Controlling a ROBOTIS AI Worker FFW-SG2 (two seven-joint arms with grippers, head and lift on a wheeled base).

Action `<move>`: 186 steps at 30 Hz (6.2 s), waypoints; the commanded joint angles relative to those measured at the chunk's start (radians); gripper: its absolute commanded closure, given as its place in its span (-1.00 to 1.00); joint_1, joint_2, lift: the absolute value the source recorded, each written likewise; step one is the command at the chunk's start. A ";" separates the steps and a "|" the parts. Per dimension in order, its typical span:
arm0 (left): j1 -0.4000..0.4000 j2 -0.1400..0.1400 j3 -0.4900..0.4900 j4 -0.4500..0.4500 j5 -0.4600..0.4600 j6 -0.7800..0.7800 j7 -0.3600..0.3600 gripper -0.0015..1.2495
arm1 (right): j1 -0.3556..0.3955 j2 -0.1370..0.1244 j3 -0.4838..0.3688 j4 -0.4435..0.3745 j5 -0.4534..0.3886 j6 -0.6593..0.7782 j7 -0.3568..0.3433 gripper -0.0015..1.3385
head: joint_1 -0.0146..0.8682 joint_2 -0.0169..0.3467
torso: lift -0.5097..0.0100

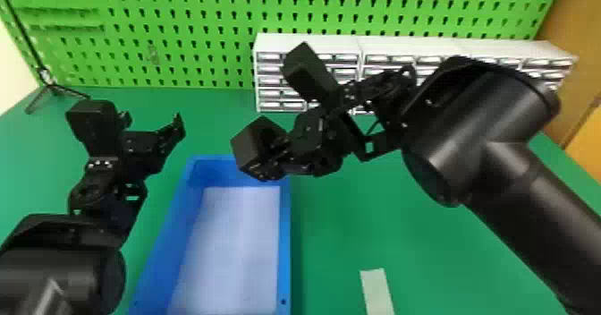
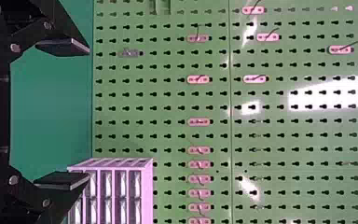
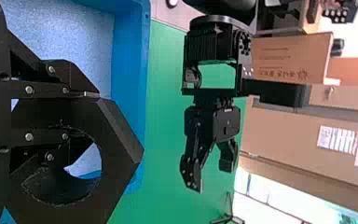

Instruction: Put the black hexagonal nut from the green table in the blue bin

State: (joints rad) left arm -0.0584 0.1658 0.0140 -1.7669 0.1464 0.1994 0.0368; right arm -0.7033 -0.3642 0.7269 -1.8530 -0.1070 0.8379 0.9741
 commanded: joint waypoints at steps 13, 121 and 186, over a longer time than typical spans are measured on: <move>0.003 0.006 0.001 0.000 0.002 0.000 0.000 -0.50 | -0.116 -0.004 0.158 0.043 -0.045 -0.042 -0.002 0.57 | 0.59 -0.76 | 0.59; -0.012 0.009 -0.014 0.000 0.015 0.000 0.005 -0.50 | 0.228 0.237 -0.603 0.116 0.236 -0.134 -0.115 -0.87 | 0.59 -0.76 | 0.59; 0.009 -0.029 0.014 0.018 0.007 -0.002 0.008 -0.50 | 0.533 0.365 -0.773 0.328 0.058 -0.732 -0.916 -0.86 | 0.59 -0.76 | 0.59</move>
State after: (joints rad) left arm -0.0553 0.1365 0.0264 -1.7507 0.1513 0.1979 0.0445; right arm -0.1757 0.0000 -0.0475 -1.5249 -0.0520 0.1059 0.0583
